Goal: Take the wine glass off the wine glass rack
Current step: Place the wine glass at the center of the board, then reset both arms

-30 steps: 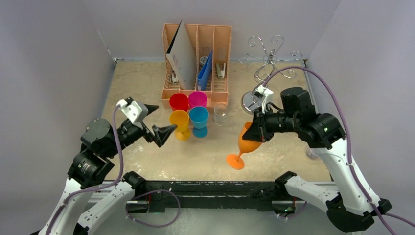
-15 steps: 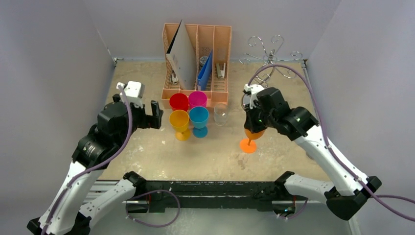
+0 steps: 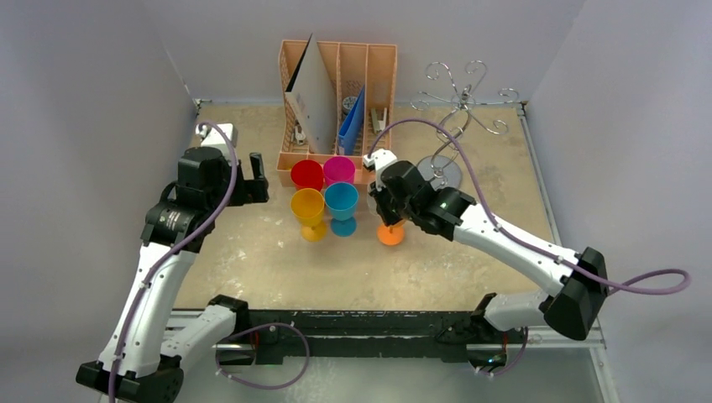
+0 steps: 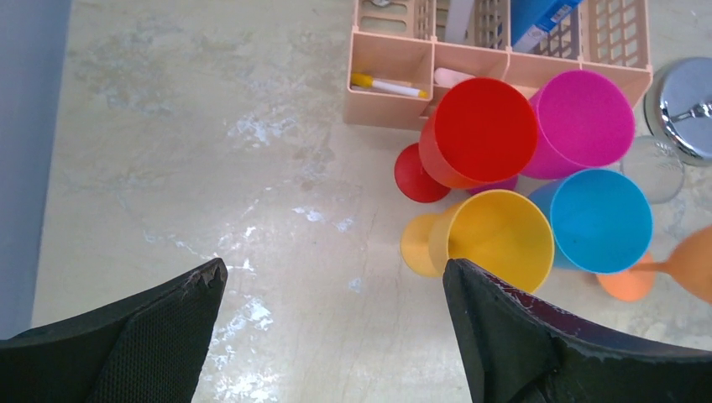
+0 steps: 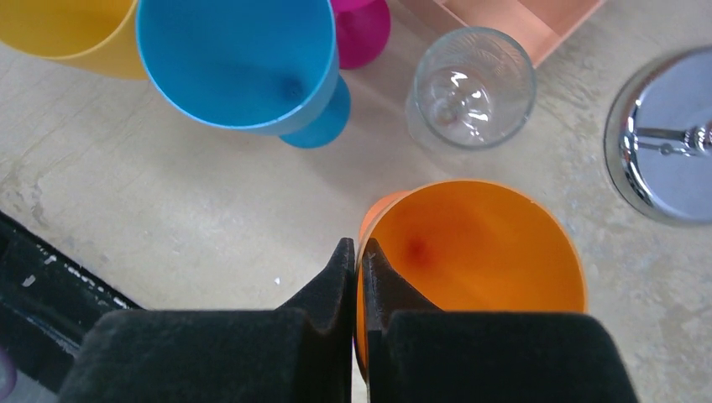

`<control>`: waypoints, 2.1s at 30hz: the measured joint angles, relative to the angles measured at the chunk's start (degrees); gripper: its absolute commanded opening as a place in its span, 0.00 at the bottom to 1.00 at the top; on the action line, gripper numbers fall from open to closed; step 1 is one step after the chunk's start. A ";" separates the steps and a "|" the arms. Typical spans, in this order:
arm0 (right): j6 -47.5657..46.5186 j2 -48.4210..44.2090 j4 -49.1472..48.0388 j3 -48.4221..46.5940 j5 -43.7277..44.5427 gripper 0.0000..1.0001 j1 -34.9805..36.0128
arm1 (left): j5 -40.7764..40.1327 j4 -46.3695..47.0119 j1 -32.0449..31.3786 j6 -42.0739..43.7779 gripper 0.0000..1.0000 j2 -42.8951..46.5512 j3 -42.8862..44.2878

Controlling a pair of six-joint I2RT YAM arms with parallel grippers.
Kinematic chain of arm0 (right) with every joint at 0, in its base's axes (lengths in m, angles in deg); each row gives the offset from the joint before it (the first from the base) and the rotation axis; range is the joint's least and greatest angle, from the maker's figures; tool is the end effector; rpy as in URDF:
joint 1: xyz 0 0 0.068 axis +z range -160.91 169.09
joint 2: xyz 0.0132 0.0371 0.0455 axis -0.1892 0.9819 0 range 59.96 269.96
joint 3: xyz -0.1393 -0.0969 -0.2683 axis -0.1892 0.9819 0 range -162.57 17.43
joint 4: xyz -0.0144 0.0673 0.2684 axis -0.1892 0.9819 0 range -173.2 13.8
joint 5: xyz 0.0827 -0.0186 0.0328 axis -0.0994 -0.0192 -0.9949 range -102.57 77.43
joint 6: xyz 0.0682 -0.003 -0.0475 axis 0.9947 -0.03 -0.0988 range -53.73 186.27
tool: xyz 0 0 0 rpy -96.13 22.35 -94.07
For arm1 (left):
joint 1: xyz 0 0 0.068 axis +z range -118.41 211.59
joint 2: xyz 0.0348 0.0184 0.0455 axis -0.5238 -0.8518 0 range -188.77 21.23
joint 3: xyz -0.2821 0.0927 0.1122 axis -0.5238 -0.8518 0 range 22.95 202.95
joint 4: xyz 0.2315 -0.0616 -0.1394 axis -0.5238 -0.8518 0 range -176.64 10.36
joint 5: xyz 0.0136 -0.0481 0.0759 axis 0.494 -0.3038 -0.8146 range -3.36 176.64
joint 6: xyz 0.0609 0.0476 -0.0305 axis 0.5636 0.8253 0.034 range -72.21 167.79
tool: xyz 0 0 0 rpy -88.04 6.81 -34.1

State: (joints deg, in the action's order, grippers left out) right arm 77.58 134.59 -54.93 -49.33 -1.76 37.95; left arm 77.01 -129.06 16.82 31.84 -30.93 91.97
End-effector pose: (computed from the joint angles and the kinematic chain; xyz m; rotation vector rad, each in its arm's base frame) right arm 0.2224 0.2339 0.3502 -0.6112 2.1289 0.3822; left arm 0.1826 -0.0355 0.4132 -0.1202 2.1300 -0.1361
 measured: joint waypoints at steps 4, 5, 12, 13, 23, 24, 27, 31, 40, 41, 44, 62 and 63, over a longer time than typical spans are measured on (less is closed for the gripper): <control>-0.11 2.08 -6.51 2.86 0.15 0.00 1.03 | 1.95 -1.05 0.57 -1.18 0.99 0.42 -0.42; -0.15 2.38 -8.72 4.20 0.07 0.00 1.09 | 2.12 -1.22 0.57 -1.55 0.99 0.66 -0.42; -1.11 3.48 -18.47 9.86 0.52 0.13 1.36 | 1.95 -0.68 0.57 -3.58 1.00 7.69 -0.37; -1.49 3.54 -19.21 10.05 0.57 0.15 1.33 | 1.90 -0.79 0.57 -3.61 1.00 8.79 -0.22; -2.58 3.76 -18.36 10.05 -0.02 0.37 1.33 | 1.51 -0.81 0.57 -4.02 1.00 10.40 0.57; -2.58 3.76 -17.79 9.90 -0.02 0.39 1.33 | 1.73 -0.81 0.57 -4.00 1.00 10.38 0.57; -2.51 3.67 -15.10 8.31 -0.11 0.46 1.36 | 2.86 -0.83 0.57 -3.85 1.00 9.79 0.57; -2.43 1.46 -12.37 4.96 -0.63 0.55 1.33 | 4.83 -0.83 0.57 -2.97 1.00 7.82 0.57; -2.29 -11.87 -8.48 1.40 -0.66 0.69 1.33 | 7.28 -0.92 0.57 -2.71 1.00 3.58 0.55; -2.21 -13.11 -7.72 1.27 0.07 0.74 1.36 | 7.32 -0.94 0.57 -2.73 1.00 3.34 0.52; -1.57 -16.52 -4.94 0.96 3.28 0.84 1.38 | 7.30 -1.07 0.57 -2.80 1.00 2.80 0.52; 11.02 -13.07 11.06 -4.28 -9.79 0.92 -26.56 | 7.78 -0.50 10.51 -1.09 1.00 -6.67 1.77; 10.99 -13.18 11.06 -4.33 -10.36 0.92 -27.17 | 7.69 -0.50 10.64 -1.64 1.00 -6.58 1.97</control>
State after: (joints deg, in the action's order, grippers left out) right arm 88.57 121.41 -43.87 -53.66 -12.12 10.79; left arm 84.70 -129.57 27.47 30.20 -37.51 93.94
